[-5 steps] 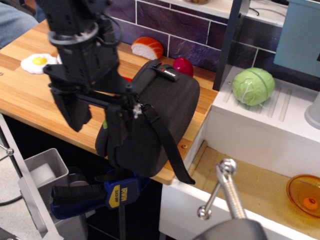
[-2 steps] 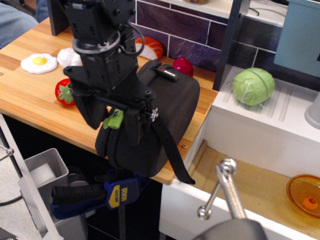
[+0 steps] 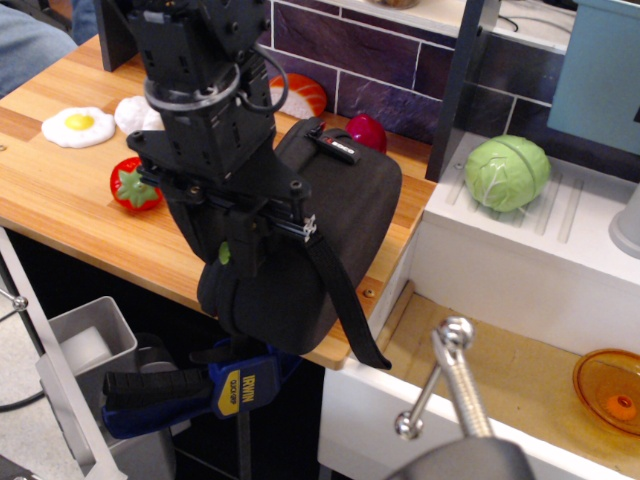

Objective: Zip zipper bag

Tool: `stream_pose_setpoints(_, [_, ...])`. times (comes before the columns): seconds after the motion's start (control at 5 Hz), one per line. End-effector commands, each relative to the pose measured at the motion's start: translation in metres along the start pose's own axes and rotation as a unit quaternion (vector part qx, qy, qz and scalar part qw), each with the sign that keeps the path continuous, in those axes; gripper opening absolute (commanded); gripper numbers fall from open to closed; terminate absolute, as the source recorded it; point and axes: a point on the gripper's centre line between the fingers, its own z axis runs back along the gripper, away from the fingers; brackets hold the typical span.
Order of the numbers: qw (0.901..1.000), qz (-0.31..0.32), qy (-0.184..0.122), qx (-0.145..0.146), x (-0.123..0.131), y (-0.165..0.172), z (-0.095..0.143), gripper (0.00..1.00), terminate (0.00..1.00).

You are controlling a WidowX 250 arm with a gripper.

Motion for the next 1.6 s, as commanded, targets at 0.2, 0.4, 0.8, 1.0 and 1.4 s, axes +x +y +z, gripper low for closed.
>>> stream_pose_setpoints(0.2, [0.9998, 0.014, 0.006, 0.012, -0.024, 0.012, -0.003, 0.0, 0.0])
stream_pose_setpoints(0.4, [0.9996, 0.01, 0.0, 0.028, -0.041, 0.023, -0.022, 0.0, 0.0])
stream_pose_setpoints(0.8, [0.9934, -0.011, -0.072, 0.088, -0.062, 0.047, -0.076, 0.0, 0.0])
stream_pose_setpoints(1.0, [0.9861, -0.01, -0.127, 0.107, -0.056, 0.045, -0.09, 0.0, 0.0])
stream_pose_setpoints(1.4, [0.9903, -0.002, -0.089, 0.106, -0.045, 0.036, -0.082, 0.0, 1.0])
